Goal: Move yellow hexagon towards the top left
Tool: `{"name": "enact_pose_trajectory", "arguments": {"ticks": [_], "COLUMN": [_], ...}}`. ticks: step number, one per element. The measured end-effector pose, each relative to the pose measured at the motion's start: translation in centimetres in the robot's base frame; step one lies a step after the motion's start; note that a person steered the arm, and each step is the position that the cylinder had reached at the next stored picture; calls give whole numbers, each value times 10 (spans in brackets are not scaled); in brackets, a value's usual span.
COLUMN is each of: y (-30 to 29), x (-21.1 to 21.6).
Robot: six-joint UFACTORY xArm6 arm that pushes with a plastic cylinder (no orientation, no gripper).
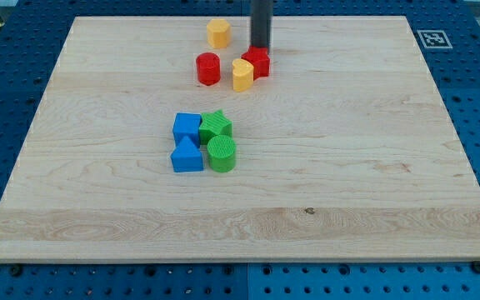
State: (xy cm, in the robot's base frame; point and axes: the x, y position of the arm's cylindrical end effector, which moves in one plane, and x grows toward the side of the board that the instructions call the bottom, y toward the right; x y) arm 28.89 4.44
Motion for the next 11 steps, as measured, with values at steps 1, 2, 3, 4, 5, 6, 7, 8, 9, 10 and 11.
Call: {"name": "enact_pose_trajectory", "arguments": {"ticks": [1, 2, 3, 4, 5, 6, 7, 8, 9, 10, 11], "y": [3, -16, -55, -106, -136, -136, -151, -174, -188, -187, -125], "x": [-5, -25, -42, -49, -51, -51, -52, -52, -52, -52, -52]}}
